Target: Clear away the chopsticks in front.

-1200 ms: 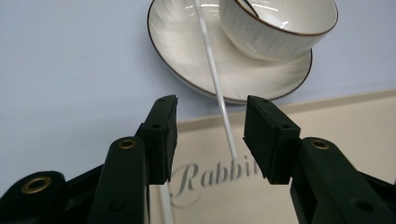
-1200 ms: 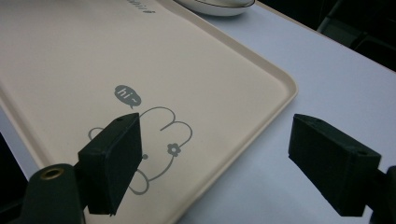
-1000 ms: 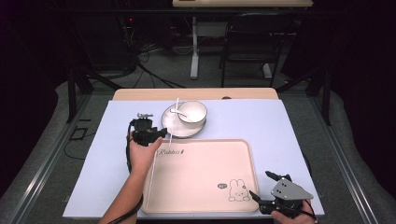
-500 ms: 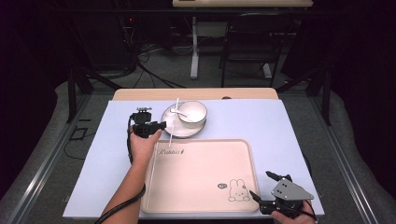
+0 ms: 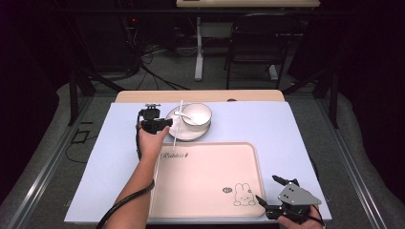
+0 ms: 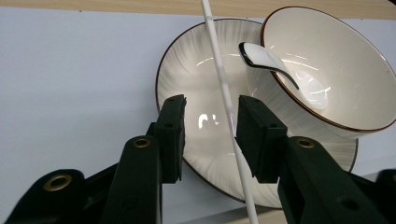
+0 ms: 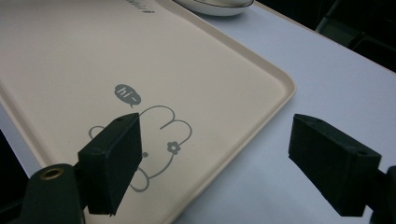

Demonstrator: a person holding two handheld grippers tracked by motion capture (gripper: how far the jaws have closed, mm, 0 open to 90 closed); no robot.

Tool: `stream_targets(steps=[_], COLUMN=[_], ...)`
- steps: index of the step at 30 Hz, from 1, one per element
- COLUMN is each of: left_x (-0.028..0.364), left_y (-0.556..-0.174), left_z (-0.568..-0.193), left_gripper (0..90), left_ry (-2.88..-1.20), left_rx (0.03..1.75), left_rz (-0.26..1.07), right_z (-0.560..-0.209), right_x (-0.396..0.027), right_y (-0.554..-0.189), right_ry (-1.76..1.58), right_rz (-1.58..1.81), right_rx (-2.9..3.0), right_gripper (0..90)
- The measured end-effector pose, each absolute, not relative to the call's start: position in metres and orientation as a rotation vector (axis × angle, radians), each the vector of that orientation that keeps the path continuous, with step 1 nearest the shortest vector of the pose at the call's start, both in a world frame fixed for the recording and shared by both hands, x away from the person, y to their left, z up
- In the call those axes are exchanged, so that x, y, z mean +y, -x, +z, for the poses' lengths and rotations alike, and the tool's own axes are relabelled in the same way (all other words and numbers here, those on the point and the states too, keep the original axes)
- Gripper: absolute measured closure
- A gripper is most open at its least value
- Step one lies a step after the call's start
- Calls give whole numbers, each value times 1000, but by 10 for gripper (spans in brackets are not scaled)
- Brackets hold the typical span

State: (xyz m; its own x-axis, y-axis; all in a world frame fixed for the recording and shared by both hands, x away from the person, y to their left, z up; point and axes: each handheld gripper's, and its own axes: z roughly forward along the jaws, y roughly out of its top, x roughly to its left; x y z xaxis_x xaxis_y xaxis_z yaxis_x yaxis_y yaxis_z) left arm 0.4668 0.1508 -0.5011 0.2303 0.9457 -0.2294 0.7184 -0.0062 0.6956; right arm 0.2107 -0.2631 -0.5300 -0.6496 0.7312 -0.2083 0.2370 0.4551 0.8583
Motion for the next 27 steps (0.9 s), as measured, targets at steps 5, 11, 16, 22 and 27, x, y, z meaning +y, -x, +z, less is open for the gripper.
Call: stream_targets(steps=[5,11,16,22,27], left_x=[146,135,128,124,120], left_y=[-473,-485,-491,-496,-500], left_z=[-506,-512,-518,-524,-527], left_gripper=[637,666,683,699,715], left_ry=[-1780,-1807,-1834,-1844,-1847], left_rx=[1554,1555,1559,1578,1582], left_rz=[373,366,356,350,347], right_z=[-530,-530,-530,-530,-530], right_x=[-264,-265,-265,-266,-266], right_y=[-211,-211,-211,-210,-209], right_ry=[-805,-816,-816,-812,-812], right_rz=[1139,1145,1145,1146,1146], right_rx=[2140,2135,2136,2134,2136], right_gripper=[171,170,170,170,170])
